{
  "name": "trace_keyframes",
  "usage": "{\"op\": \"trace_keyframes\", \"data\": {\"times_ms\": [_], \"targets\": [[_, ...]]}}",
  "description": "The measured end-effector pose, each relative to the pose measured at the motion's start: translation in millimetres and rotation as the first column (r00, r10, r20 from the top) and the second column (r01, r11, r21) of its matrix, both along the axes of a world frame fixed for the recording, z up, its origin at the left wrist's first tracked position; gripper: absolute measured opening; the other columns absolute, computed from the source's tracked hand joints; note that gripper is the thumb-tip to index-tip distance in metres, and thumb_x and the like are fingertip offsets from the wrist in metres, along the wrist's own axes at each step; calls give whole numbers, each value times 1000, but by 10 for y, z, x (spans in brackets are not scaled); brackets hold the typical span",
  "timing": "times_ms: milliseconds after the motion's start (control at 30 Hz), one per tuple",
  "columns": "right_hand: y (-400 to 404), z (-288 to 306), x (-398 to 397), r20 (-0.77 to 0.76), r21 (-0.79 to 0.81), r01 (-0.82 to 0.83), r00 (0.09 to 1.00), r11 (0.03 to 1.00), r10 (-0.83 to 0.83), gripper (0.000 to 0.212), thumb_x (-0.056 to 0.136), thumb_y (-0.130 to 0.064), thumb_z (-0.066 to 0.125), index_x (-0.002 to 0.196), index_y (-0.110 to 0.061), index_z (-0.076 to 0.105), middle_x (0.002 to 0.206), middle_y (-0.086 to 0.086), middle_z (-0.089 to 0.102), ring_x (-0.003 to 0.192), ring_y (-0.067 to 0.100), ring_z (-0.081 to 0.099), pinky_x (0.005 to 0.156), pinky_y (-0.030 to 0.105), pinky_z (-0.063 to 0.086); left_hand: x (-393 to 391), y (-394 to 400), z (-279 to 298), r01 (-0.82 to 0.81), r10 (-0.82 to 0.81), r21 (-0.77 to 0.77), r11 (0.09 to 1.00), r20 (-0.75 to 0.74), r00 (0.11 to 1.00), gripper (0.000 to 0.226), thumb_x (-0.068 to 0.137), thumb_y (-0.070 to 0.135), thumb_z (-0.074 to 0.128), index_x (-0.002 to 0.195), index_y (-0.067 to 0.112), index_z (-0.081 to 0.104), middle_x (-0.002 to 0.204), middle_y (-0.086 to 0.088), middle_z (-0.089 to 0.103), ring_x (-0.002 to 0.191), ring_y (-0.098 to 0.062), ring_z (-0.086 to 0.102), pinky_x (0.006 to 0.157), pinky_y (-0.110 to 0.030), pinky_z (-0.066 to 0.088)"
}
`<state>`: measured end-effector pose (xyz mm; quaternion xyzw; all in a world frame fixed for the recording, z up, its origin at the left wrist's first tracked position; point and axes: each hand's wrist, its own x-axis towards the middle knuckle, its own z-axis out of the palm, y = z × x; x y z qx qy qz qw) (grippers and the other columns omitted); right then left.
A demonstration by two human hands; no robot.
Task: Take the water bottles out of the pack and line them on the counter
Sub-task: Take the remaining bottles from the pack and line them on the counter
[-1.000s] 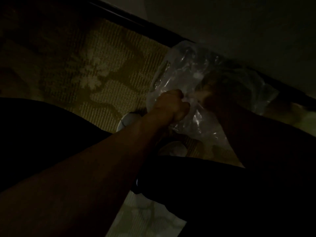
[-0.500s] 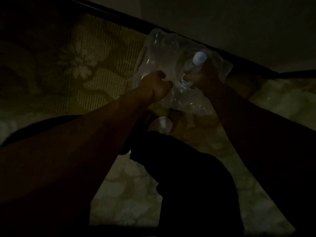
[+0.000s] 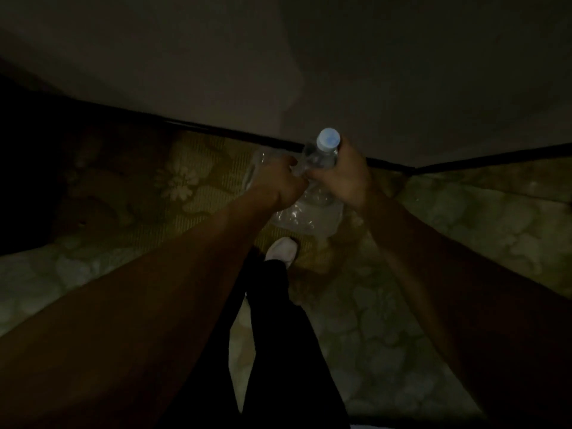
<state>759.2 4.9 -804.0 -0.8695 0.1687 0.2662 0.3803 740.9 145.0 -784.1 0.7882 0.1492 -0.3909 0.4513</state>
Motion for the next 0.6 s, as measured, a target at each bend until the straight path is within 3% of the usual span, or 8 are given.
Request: {"op": "trace_keyframes", "data": {"times_ms": [200, 300, 400, 600], "targets": [[-9, 968, 182, 45, 68, 47, 998, 997, -50, 72, 72, -16, 83, 134, -14, 47, 131, 5, 59, 120, 20, 55, 93, 26, 42, 167, -83, 864, 16, -15, -23, 1000, 54, 998, 48, 94, 30, 58, 137, 10, 49, 131, -9, 60, 116, -27, 58, 94, -34, 47], [15, 1343, 258, 57, 78, 68, 996, 995, -73, 72, 72, -16, 83, 133, -14, 46, 130, 6, 59, 119, 24, 57, 101, 38, 47, 276, -82, 1192, 10, -8, -25, 1000, 88, 996, 41, 94, 31, 59, 128, 9, 54, 124, -12, 64, 111, -27, 61, 92, -35, 50], [25, 1644, 284, 64, 69, 72, 995, 995, -76, 71, 71, -21, 84, 132, -16, 48, 127, 5, 61, 116, 24, 58, 99, 43, 49, 352, -54, 1478, 42, -39, -32, 999, 86, 996, 48, 94, 31, 59, 134, 9, 47, 131, -14, 59, 117, -30, 58, 97, -38, 49], [75, 2047, 383, 78, 59, 47, 996, 997, -51, 73, 67, -24, 85, 131, -17, 49, 125, 4, 62, 113, 21, 59, 94, 32, 47, 456, 54, 1847, 53, -50, -22, 998, 102, 993, 61, 92, 28, 65, 143, 9, 39, 138, -14, 52, 123, -31, 54, 103, -40, 45]]}}
